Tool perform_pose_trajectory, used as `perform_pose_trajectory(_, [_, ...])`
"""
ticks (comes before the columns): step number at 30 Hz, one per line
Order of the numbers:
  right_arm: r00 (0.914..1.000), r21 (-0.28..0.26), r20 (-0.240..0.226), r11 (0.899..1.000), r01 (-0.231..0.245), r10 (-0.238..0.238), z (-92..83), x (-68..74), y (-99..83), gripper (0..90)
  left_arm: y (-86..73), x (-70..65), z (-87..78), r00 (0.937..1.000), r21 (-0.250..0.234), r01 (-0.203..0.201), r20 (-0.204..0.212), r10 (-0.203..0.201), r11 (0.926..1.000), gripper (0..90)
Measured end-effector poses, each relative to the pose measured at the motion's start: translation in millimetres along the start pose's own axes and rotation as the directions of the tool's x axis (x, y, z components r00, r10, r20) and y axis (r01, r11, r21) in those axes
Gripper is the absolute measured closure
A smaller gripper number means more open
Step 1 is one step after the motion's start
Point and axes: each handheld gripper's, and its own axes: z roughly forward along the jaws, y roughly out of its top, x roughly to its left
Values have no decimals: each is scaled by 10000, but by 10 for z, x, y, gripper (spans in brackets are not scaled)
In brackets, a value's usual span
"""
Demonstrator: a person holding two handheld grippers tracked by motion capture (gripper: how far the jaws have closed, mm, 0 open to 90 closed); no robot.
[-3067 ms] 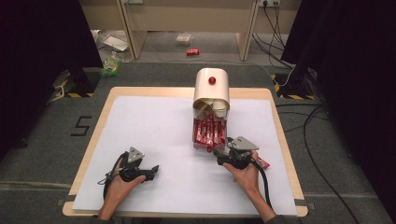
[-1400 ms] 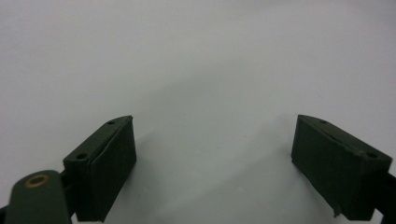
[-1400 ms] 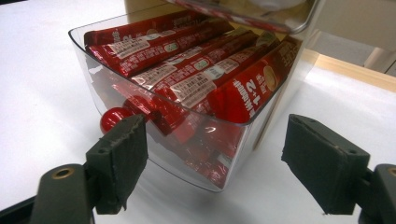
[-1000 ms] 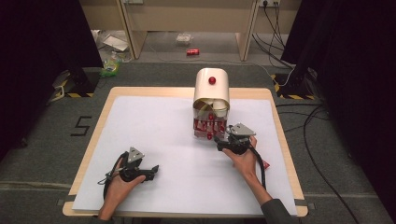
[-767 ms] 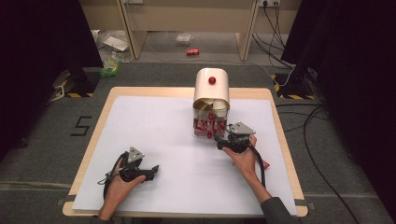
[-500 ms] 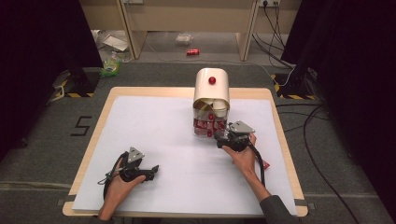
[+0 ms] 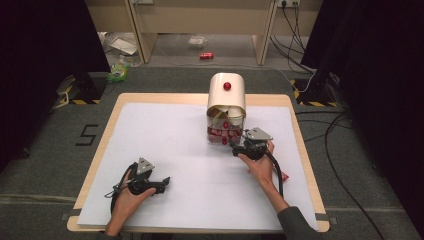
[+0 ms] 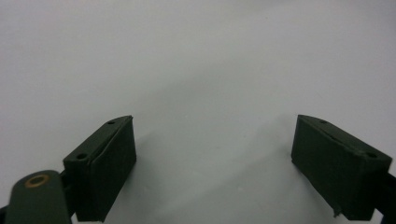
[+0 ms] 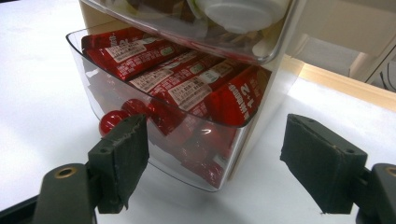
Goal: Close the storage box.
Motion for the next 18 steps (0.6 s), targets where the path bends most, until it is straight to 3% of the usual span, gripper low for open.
perform_pose_trajectory(18, [9995,-18,182,9997,-255,255,60,-57,2,234,0,0,0,10000,-2,5,3,-5,10000,129])
